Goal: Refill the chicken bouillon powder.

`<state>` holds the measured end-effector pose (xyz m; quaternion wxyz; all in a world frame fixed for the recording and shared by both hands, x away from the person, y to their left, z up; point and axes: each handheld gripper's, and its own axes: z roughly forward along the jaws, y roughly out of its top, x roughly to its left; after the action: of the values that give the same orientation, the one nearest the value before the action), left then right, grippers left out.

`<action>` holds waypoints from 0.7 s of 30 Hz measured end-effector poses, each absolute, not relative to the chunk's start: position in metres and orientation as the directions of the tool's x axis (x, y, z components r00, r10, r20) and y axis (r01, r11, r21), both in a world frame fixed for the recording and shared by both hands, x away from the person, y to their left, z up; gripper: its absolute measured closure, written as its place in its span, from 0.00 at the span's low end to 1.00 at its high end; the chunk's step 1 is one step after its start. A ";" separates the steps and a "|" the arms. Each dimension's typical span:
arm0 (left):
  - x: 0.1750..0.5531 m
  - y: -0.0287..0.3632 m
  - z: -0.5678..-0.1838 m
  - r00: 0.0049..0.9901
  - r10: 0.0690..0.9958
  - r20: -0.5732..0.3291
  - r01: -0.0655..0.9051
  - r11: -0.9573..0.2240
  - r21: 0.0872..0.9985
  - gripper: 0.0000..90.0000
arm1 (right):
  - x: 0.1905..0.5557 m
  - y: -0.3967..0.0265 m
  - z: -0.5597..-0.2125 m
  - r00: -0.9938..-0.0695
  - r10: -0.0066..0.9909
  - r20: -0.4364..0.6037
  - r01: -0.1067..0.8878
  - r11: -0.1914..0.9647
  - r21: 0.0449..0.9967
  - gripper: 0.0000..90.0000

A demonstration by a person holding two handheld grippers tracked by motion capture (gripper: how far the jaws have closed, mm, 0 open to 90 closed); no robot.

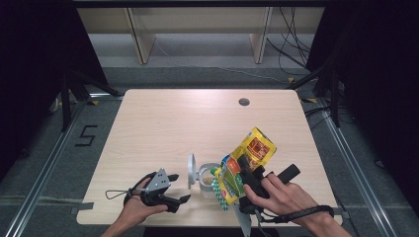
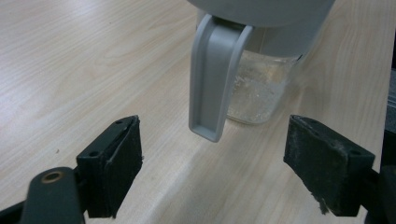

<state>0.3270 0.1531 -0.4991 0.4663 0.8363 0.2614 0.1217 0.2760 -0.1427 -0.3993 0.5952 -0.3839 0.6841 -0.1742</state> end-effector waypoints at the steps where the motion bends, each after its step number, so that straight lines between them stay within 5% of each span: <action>1: 0.327 0.153 -0.499 0.833 0.550 -0.049 0.329 -0.423 0.844 0.20 | 0.276 -0.142 -0.398 0.007 -0.750 -0.661 -0.320 0.625 -0.712 0.63; 21: 0.326 0.152 -0.501 0.829 0.557 -0.049 0.325 -0.410 0.852 0.21 | 0.270 -0.149 -0.400 -0.002 -0.721 -0.693 -0.308 0.660 -0.685 0.63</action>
<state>0.3260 0.1517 -0.5009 0.4741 0.8306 0.2655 0.1221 0.2705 -0.1488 -0.4004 0.5989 -0.3747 0.6865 -0.1723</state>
